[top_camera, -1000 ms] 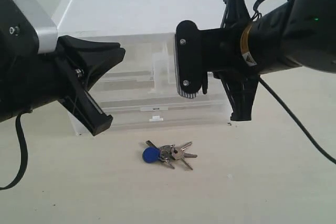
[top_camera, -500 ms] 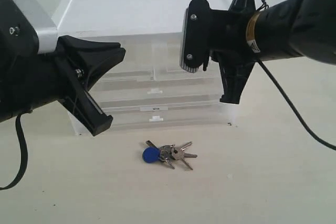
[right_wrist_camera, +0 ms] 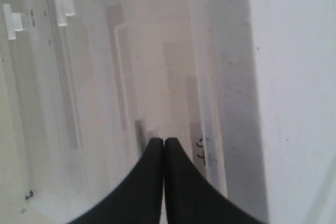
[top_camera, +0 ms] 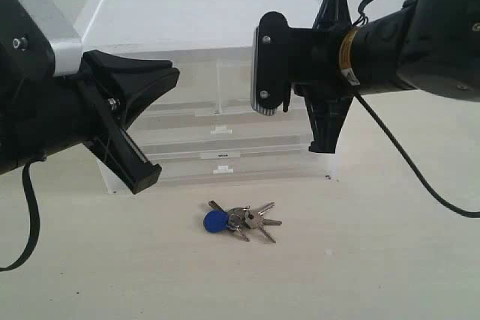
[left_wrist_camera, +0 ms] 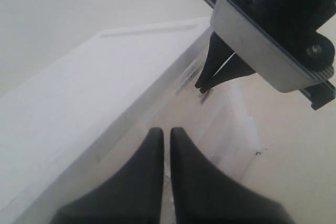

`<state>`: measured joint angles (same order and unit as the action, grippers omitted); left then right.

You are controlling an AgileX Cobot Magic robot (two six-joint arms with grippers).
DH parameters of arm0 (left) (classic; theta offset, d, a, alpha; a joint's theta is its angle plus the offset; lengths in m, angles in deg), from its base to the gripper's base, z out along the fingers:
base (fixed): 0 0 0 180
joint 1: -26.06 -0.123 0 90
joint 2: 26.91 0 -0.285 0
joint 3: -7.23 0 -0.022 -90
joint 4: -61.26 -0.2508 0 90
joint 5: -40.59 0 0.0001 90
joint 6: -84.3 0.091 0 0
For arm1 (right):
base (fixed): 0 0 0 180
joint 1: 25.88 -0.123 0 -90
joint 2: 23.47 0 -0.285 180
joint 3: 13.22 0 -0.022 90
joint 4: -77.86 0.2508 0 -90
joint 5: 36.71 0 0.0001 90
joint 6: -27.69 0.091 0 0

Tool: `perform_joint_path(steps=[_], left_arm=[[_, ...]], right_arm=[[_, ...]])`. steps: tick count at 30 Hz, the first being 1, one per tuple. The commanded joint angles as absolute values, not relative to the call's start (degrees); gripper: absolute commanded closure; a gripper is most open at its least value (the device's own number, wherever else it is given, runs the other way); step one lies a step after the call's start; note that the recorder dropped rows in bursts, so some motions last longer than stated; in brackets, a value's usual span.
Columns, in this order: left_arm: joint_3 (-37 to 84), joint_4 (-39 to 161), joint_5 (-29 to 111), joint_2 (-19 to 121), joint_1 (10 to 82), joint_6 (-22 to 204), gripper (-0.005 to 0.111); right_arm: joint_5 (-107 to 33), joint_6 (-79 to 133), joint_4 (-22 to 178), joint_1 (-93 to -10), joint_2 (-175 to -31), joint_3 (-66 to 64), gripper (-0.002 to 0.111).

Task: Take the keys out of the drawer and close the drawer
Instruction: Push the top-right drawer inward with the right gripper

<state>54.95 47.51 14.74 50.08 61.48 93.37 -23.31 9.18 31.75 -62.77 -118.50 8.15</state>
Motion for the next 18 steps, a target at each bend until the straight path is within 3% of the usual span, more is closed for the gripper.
perform_joint_path(steps=[1, 18], left_arm=[[55.15, 47.13, 13.99, 49.73, 61.3, 92.69, 0.102], [55.15, 46.89, 13.99, 49.73, 61.3, 92.21, 0.102]], right_arm=[[-23.55, 10.58, 28.33, -62.24, -118.57, 8.02, 0.108], [-29.66, 18.06, 28.08, -58.38, -118.66, 8.02, 0.108]])
